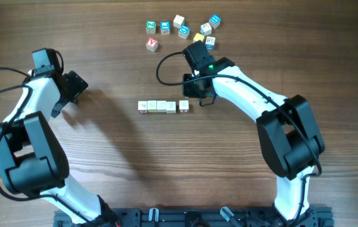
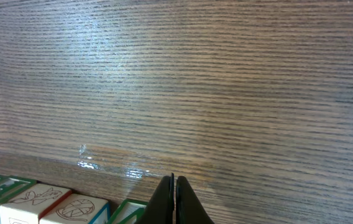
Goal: Form a horizontal line
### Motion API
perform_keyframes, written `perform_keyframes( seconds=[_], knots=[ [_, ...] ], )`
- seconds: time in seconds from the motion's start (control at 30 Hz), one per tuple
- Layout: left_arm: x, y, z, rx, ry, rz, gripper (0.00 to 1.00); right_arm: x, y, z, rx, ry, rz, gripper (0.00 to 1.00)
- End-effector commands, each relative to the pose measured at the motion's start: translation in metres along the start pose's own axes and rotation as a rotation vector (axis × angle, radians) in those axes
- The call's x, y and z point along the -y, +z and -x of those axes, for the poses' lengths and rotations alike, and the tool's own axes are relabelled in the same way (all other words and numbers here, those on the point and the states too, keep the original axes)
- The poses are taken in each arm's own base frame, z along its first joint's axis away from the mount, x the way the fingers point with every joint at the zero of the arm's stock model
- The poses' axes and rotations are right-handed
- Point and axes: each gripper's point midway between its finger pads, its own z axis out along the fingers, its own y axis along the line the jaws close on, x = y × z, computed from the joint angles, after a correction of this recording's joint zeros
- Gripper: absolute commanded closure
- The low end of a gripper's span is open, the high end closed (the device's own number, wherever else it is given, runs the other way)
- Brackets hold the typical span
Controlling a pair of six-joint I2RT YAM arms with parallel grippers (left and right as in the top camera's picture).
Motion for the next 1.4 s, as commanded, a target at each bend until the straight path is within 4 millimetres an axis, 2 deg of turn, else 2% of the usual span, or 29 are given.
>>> perform_keyframes(
  seconds=[0.0,0.27,0.9,1.23,1.37],
  knots=[
    [-0.001,0.003,-0.003,-0.010,-0.007,0.004,0.00,0.004,0.003,0.000,0.006,0.002,-0.021,0.96],
    [-0.001,0.003,-0.003,-0.010,-0.007,0.004,0.00,0.000,0.003,0.007,0.034,0.001,-0.005,0.96],
    [-0.001,0.003,-0.003,-0.010,-0.007,0.004,0.00,0.000,0.003,0.006,0.031,0.002,-0.005,0.96],
    [-0.001,0.003,-0.003,-0.010,-0.007,0.004,0.00,-0.002,0.003,-0.006,-0.024,0.004,0.015,0.96],
    [-0.001,0.003,-0.003,-0.010,-0.007,0.004,0.00,-0.009,0.003,-0.011,-0.052,0.005,0.056,0.96]
  ],
)
